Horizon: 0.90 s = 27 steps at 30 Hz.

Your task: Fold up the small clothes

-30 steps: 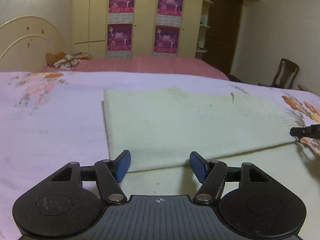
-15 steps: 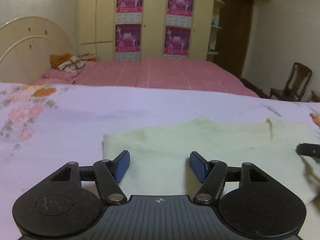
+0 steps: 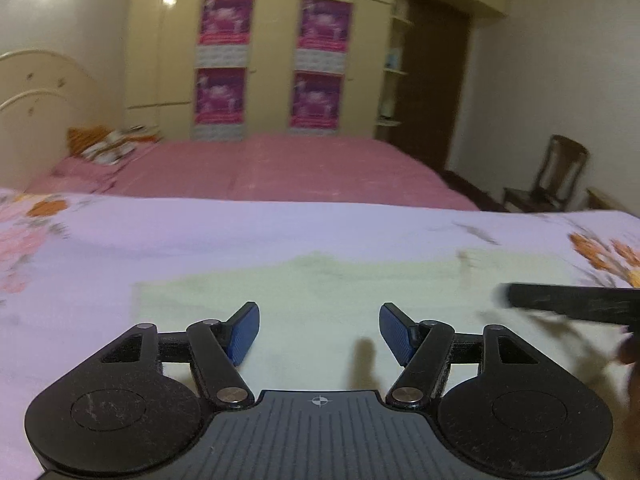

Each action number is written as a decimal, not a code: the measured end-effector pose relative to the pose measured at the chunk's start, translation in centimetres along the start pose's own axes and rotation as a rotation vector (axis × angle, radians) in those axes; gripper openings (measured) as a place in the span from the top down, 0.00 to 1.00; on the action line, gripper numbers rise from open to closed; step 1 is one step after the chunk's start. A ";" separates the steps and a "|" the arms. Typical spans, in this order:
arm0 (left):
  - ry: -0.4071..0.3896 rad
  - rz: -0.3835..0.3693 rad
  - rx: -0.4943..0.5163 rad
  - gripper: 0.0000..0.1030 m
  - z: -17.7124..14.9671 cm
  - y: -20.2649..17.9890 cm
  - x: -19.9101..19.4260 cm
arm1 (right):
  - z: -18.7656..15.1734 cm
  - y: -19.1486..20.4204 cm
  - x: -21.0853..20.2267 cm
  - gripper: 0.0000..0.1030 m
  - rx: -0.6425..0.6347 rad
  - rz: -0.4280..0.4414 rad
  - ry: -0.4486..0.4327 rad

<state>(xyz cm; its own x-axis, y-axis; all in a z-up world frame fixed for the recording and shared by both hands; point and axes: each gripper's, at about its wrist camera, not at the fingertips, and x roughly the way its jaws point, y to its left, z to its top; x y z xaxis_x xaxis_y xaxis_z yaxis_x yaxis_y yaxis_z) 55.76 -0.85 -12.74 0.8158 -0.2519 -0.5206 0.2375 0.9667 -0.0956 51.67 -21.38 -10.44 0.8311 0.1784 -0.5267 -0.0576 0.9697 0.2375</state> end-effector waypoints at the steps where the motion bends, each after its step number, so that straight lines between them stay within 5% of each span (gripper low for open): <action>1: 0.015 -0.007 -0.005 0.36 -0.3 -0.7 0.4 | -0.1 0.7 0.5 0.65 0.002 0.025 0.015; 6: 0.039 0.030 0.027 0.36 -1.7 -1.1 0.3 | -1.1 1.8 1.0 0.65 -0.049 0.035 0.055; 16: 0.039 0.144 -0.031 0.36 -3.3 3.0 -2.9 | -1.3 -7.1 -3.4 0.69 0.088 -0.126 0.003; 27: 0.039 0.113 0.023 0.36 -5.2 -0.8 -5.5 | -3.6 -4.3 -7.1 0.62 -0.022 -0.134 -0.005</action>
<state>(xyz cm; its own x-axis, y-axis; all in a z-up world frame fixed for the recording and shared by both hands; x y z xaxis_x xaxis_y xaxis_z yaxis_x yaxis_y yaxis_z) 48.34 0.01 -14.17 0.8169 -0.1393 -0.5597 0.1579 0.9873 -0.0152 44.02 -26.25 -10.62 0.8348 0.0462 -0.5487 0.0418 0.9883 0.1468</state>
